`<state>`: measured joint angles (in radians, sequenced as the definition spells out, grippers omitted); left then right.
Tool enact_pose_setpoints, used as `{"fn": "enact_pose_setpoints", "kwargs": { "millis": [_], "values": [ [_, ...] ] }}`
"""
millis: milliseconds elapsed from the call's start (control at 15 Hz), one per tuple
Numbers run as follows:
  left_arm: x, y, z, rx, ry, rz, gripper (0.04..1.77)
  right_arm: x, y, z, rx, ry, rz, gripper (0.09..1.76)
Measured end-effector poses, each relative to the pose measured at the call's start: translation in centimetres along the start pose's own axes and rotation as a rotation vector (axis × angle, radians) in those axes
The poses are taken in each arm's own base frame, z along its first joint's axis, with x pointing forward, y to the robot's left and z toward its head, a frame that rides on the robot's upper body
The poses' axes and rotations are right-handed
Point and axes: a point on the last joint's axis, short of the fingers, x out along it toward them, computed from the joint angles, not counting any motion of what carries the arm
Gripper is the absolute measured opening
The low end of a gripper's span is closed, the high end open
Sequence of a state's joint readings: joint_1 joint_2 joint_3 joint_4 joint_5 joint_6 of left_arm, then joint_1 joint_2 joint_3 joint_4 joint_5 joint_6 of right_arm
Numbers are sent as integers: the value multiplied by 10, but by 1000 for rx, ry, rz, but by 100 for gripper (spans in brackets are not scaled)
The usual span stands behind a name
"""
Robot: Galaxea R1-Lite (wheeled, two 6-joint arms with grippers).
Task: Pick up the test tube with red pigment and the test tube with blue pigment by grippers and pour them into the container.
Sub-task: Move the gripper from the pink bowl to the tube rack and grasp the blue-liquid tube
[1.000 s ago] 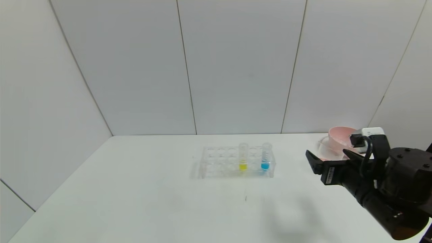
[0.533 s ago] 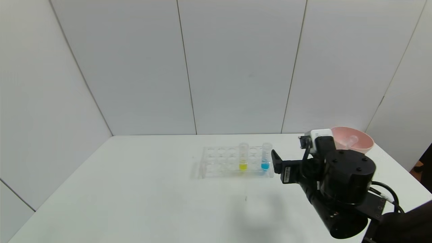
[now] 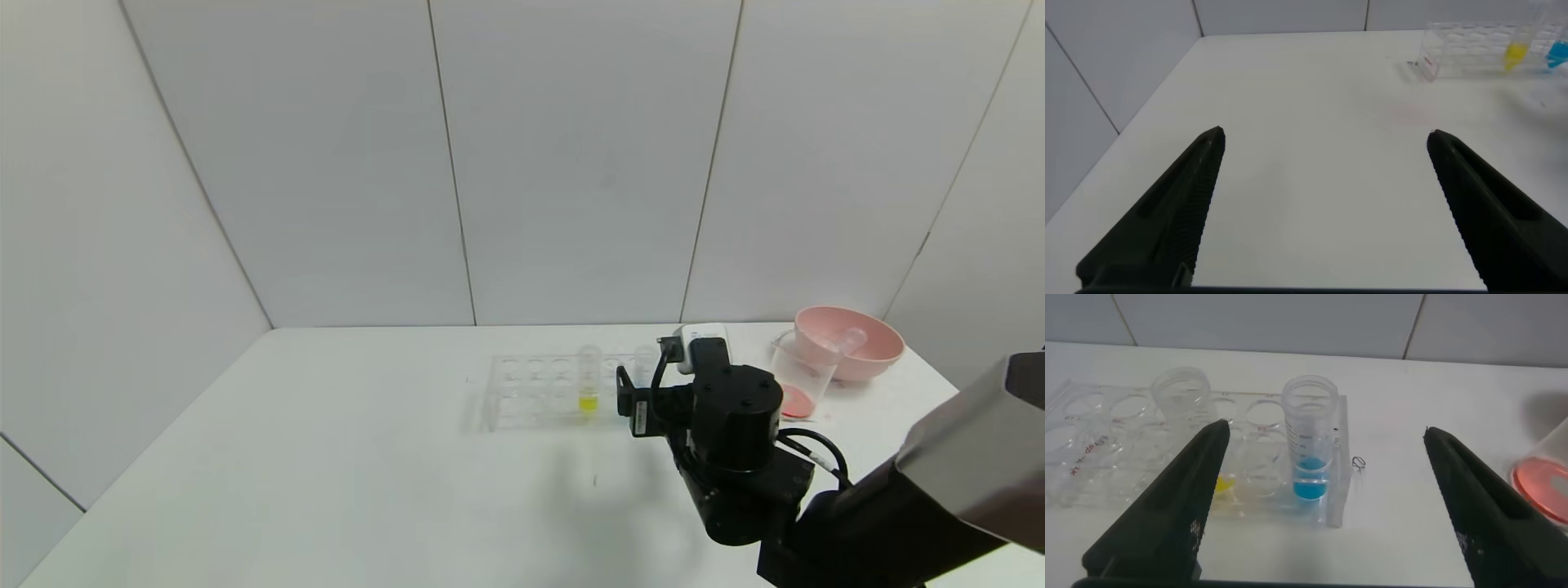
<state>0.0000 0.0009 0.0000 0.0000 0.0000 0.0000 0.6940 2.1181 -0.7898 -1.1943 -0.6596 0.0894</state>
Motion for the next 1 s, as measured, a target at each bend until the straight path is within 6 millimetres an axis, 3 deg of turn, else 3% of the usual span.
{"fn": "enact_pose_setpoints", "kwargs": {
  "millis": [533,1000],
  "values": [
    [0,0,0,0,0,0,176,44,1,-10,12,-18,-54,170],
    [0,0,0,0,0,0,176,50,3,-14,11,-15,-50,170]
  ]
}}
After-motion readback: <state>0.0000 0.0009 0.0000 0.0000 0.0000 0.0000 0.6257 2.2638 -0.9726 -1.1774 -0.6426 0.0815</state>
